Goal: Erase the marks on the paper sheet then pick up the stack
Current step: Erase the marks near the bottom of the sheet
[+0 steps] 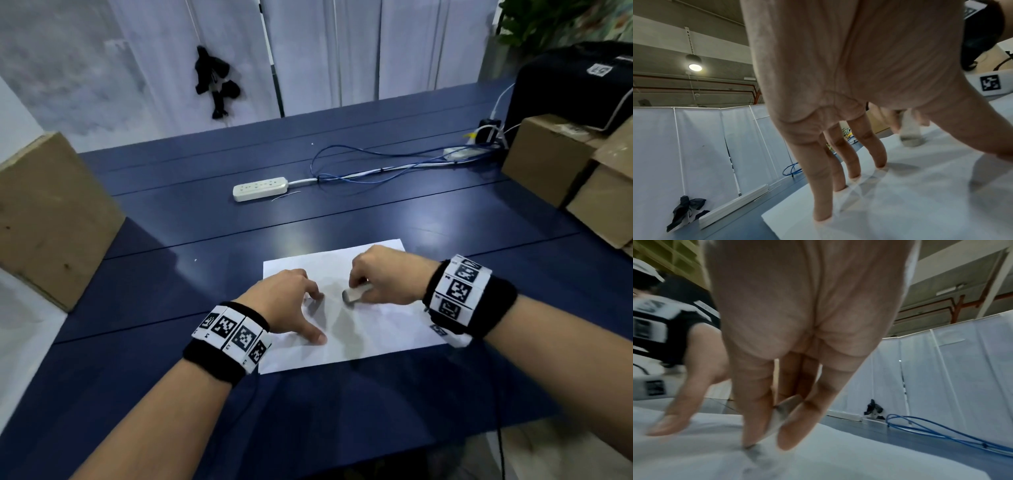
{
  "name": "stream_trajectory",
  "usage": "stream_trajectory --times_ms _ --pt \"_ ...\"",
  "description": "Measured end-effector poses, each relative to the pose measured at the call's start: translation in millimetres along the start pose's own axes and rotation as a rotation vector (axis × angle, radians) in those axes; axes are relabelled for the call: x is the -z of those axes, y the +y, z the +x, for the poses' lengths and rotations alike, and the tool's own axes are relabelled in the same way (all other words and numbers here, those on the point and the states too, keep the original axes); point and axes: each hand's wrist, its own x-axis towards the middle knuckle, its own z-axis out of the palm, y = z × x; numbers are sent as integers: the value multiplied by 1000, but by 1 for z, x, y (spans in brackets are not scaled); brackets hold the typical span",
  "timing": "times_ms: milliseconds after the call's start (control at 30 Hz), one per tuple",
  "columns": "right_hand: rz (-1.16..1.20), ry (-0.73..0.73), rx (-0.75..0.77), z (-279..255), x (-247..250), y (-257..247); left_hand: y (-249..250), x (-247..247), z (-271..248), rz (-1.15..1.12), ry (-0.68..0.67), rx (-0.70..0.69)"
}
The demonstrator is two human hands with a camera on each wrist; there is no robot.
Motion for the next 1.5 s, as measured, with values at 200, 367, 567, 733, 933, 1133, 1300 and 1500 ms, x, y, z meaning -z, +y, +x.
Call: stream_trajectory --times_ms 200,367,567,733,933,1133,1300,1500 --pt "90 -192 143 -15 -2 -21 -1 -2 2 -9 3 5" --pt "4 37 9 8 -1 2 -1 -1 -1 -9 -2 -2" --pt "102 -217 197 -20 -3 -23 -1 -1 0 -21 -1 3" --pt "13 -9 24 12 4 -10 0 -1 -1 -20 2 -5" --pt "71 -224 159 -19 0 -20 -2 -3 -1 -44 3 5" --pt "75 -22 -19 -2 4 -2 -1 -1 -1 -33 -6 -3" --pt "31 -164 129 -20 0 -16 -1 -1 -1 -39 -2 3" --pt "11 -63 -14 -4 9 -3 1 0 -1 -26 -15 0"
